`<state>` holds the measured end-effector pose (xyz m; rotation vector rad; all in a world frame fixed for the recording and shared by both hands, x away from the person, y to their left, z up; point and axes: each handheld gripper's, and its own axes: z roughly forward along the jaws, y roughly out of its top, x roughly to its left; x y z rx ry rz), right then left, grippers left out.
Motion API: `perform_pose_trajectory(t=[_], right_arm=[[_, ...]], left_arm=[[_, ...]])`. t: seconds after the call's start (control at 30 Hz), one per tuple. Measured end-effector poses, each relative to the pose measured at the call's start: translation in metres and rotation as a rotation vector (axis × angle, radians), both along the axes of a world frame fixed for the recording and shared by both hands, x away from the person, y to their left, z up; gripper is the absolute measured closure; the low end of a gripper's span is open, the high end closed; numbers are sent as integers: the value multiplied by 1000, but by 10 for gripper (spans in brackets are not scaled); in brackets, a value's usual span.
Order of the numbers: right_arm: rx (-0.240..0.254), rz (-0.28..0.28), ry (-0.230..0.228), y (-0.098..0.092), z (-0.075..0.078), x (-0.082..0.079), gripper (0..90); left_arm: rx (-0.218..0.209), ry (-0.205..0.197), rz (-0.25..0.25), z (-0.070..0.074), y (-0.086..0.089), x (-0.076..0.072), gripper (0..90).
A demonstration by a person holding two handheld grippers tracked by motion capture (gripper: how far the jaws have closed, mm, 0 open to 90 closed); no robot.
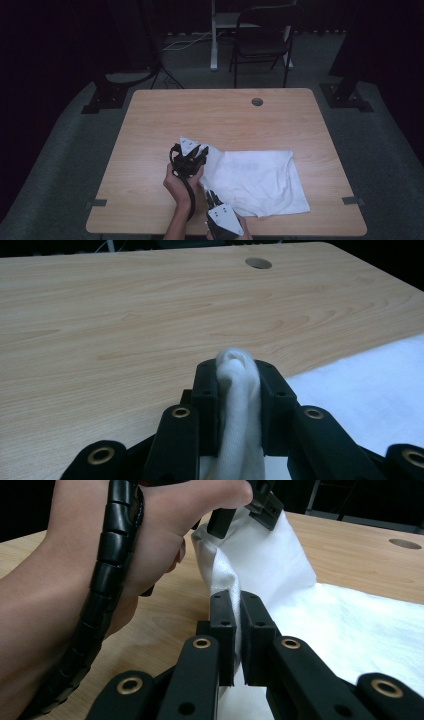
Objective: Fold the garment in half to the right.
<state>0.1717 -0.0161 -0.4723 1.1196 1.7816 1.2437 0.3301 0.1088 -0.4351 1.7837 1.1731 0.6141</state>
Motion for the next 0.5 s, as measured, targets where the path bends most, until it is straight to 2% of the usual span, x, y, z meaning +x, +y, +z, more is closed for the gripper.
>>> perform_pose_trajectory(t=[0.23, 0.5], right_arm=[[3, -23, 4, -6, 0, 1, 862], [-14, 12, -1, 4, 1, 0, 862]], left_arm=[[-1, -3, -1, 0, -3, 0, 746], [-29, 8, 11, -3, 11, 1, 746]])
